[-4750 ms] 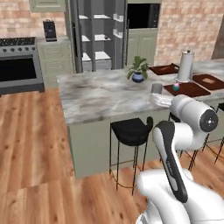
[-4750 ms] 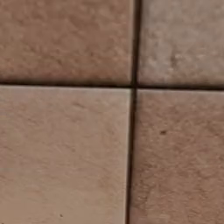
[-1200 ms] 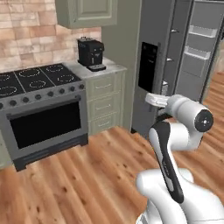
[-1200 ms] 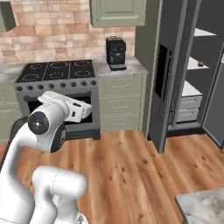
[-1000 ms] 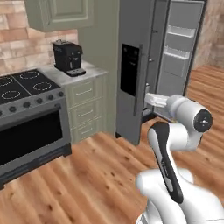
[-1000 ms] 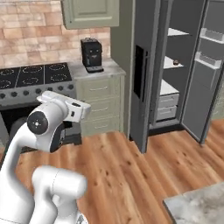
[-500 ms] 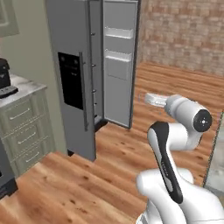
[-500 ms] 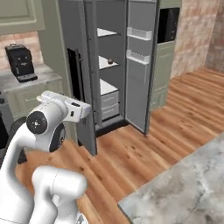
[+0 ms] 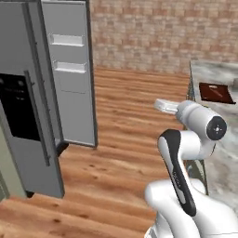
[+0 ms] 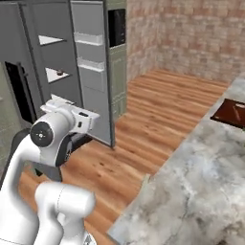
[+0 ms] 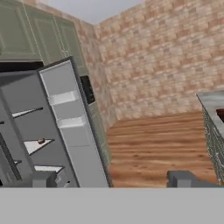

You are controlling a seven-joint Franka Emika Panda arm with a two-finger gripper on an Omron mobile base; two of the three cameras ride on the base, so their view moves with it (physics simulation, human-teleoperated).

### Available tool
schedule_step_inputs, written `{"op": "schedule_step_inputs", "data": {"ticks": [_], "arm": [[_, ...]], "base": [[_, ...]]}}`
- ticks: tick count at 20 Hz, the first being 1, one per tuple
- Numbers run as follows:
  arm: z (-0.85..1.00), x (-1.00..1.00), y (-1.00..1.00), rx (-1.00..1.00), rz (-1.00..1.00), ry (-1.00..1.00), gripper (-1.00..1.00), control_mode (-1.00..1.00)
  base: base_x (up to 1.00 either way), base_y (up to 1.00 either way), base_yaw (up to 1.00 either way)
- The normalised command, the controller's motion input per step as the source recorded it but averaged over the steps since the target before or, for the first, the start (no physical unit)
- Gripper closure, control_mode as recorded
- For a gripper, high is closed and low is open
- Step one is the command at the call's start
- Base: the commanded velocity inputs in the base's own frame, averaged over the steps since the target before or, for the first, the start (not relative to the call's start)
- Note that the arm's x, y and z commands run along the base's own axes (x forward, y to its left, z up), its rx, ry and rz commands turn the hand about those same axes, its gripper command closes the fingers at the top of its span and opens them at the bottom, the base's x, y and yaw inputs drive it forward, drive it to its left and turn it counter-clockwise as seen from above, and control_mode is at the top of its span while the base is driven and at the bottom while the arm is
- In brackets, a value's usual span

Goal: Take the cupcakes from the fridge and place them on the empty tray on the dining counter.

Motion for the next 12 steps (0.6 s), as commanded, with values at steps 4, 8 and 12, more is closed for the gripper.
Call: {"op": "schedule_step_inputs", "data": {"ticks": [4, 8, 12], "arm": [[0.00, 0.00, 0.00, 0.00, 0.00, 0.00, -1.00, 1.00], [0.00, 0.00, 0.00, 0.00, 0.00, 0.00, -1.00, 1.00], [0.00, 0.00, 0.00, 0.00, 0.00, 0.00, -1.00, 1.00]], "base": [[0.86, 0.12, -0.57], [0.82, 0.17, -0.58], [0.71, 0.44, -0.33]]}}
